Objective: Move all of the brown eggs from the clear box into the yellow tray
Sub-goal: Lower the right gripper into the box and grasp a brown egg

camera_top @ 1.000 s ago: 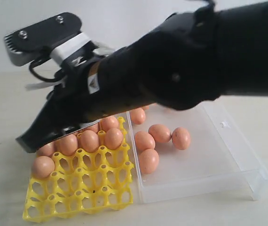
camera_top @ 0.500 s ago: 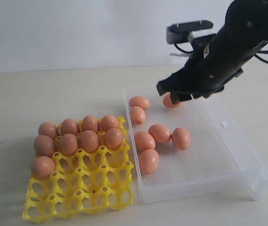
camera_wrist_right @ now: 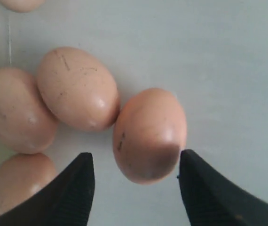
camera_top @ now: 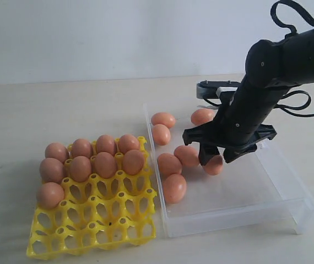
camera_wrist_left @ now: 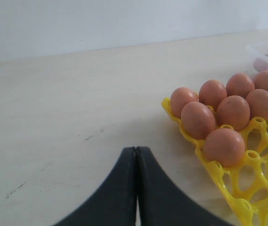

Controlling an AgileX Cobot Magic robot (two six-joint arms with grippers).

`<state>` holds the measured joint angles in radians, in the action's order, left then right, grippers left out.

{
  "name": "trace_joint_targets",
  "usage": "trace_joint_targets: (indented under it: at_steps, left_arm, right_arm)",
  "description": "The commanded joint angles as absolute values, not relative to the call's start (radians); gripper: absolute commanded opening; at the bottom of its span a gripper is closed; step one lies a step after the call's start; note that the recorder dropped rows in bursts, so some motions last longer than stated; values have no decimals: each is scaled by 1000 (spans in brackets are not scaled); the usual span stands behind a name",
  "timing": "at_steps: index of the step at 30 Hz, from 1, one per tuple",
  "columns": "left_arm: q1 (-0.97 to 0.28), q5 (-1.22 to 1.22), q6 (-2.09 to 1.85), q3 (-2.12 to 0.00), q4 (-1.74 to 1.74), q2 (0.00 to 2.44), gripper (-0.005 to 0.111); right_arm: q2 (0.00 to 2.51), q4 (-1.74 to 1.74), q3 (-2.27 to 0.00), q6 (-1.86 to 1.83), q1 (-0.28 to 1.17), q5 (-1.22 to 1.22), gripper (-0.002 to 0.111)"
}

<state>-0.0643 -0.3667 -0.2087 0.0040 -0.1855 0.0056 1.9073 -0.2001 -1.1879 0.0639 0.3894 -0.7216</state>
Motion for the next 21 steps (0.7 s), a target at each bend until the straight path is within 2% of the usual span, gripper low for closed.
trace_joint_targets:
  at_steps: [1, 21]
  left_arm:
    - [-69, -357, -205, 0, -186, 0, 0]
    - [-69, -357, -205, 0, -186, 0, 0]
  right_arm:
    - [1912, -224, -1193, 42, 385, -678, 54]
    - [2004, -210, -1193, 26, 356, -586, 54]
